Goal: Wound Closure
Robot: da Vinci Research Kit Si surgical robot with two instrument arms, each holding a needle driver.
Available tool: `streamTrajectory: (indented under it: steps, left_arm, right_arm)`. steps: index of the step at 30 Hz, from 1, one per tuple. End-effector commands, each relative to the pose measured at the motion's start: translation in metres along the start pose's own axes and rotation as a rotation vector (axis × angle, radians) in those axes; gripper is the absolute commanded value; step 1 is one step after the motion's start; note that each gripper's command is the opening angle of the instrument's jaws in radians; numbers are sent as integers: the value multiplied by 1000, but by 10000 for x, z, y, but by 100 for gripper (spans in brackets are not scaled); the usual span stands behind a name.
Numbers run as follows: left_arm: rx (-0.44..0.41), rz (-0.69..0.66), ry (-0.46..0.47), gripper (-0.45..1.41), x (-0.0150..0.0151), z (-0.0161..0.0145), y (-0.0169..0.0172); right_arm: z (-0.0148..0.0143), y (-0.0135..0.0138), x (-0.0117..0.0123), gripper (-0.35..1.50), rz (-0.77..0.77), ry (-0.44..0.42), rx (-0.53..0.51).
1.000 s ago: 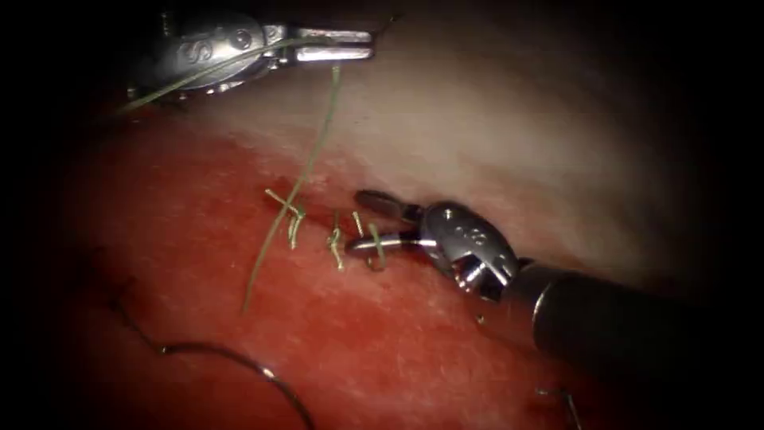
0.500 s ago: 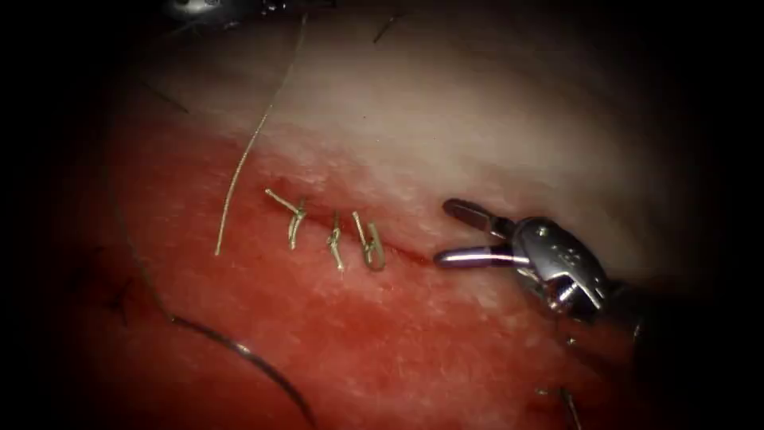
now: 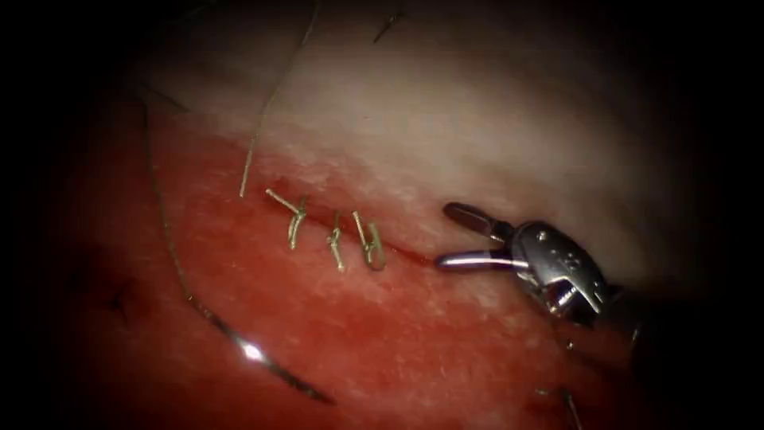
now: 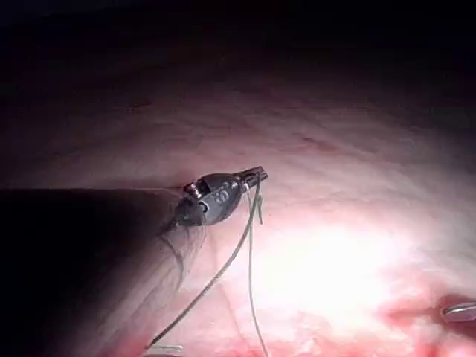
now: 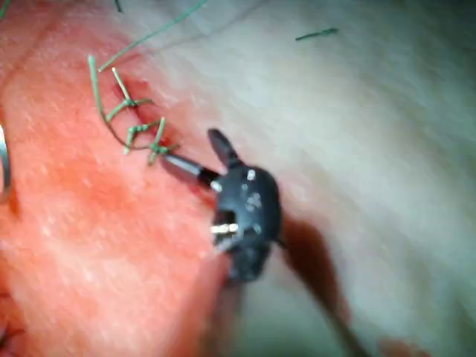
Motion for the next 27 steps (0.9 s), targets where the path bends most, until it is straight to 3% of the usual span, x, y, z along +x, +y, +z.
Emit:
streamTrajectory:
  steps: [1, 8, 11, 20, 27]
  left_arm:
    - [7, -41, -24, 25, -6, 9, 2]
    - [-16, -84, -102, 79, -20, -6, 38]
    - [-21, -89, -105, 89, -21, -19, 43]
    - [-16, -117, -63, 87, -14, -60, 46]
    - [-141, -131, 77, 79, 23, -70, 115]
  right_arm:
    - [8, 0, -6, 101, -1, 1, 3]
    - [9, 0, -7, 103, -1, 2, 1]
    - [9, 0, -7, 104, -1, 2, 1]
    - [9, -1, -5, 106, -6, -2, 2]
    - [1, 1, 0, 108, -8, -5, 9]
